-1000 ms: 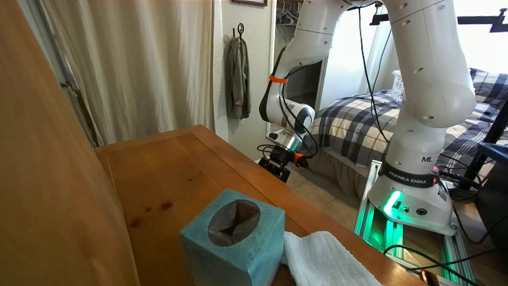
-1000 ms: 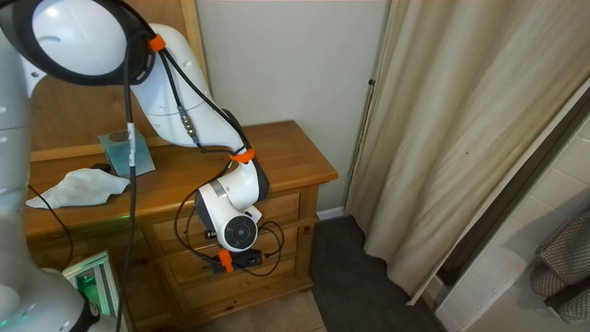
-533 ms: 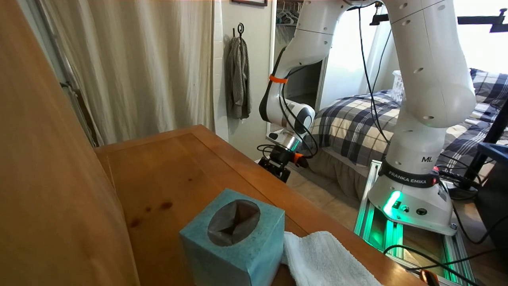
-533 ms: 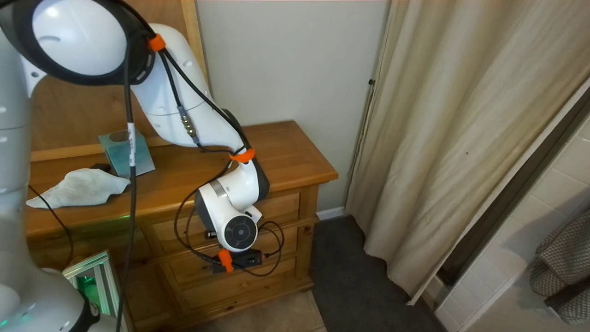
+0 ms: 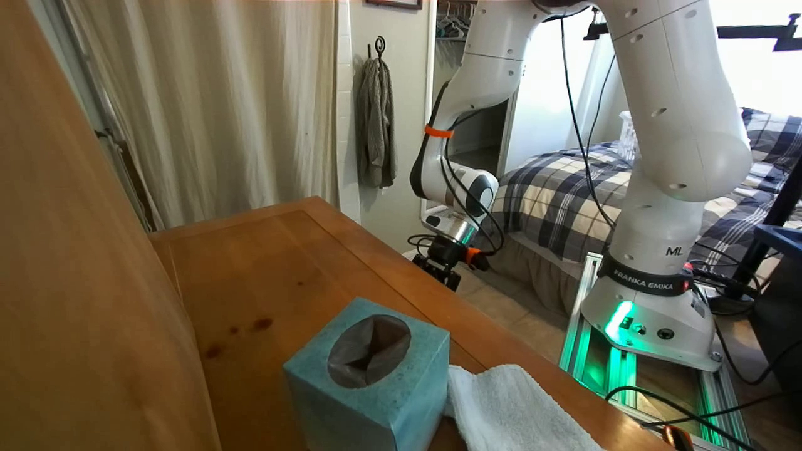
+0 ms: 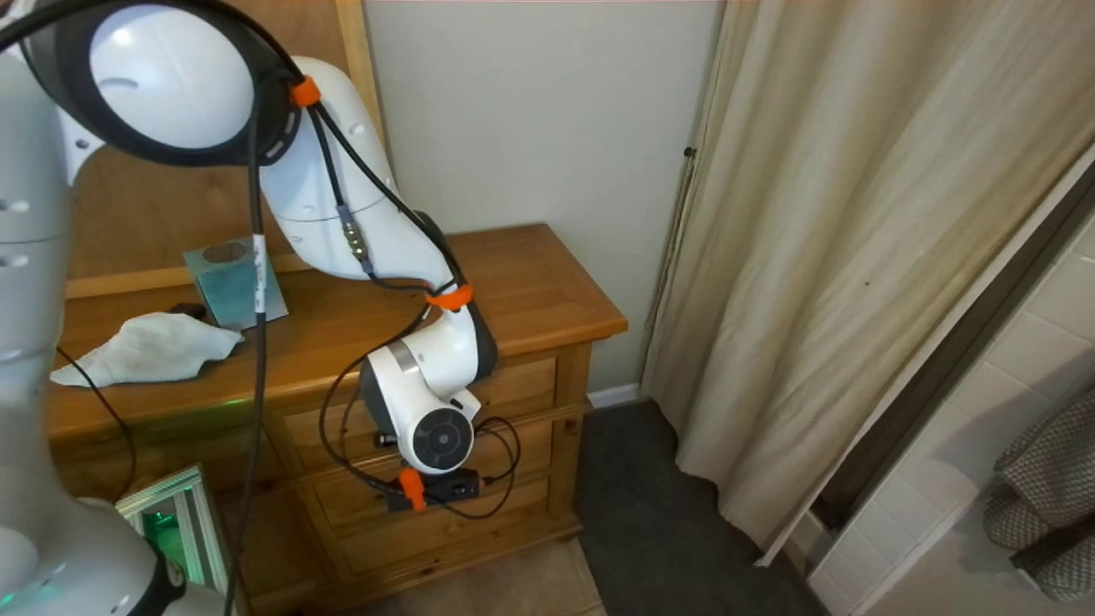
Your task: Open the first top drawer
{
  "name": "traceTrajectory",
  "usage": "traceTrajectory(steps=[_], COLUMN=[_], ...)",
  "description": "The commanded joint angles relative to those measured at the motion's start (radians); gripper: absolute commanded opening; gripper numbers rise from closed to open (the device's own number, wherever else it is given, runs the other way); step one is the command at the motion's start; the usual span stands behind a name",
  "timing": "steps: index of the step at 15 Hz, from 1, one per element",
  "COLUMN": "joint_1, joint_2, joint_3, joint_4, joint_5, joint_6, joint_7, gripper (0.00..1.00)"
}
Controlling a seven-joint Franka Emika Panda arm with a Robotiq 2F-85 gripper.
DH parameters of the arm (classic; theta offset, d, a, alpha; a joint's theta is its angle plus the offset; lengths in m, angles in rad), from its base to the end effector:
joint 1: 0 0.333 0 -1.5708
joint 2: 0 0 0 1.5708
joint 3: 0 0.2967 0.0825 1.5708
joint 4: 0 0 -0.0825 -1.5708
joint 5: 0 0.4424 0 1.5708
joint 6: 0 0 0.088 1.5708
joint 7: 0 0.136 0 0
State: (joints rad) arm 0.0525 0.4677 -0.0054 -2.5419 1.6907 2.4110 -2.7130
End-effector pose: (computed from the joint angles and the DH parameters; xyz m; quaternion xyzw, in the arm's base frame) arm 0.3699 0.0418 -0.0253 -0.7877 -0.4942 -0.2573 0.2629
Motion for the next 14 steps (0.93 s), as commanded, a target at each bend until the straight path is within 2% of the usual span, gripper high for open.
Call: traceTrajectory(steps=[1,7,14], joint_1=[0.024,0.042,0.046], joint_2=[0.031,0.035,0.093], joint_3=[0.001,0.002,-0.009], joint_4=[0.028,0.070,0.131], joint_5=[0.053,0.066,0.064], joint_6=[-0.024,-0.080,-0.068], joint_7=[-0.033,-0.041,-0.042], gripper=[1.00,1.00,1.00])
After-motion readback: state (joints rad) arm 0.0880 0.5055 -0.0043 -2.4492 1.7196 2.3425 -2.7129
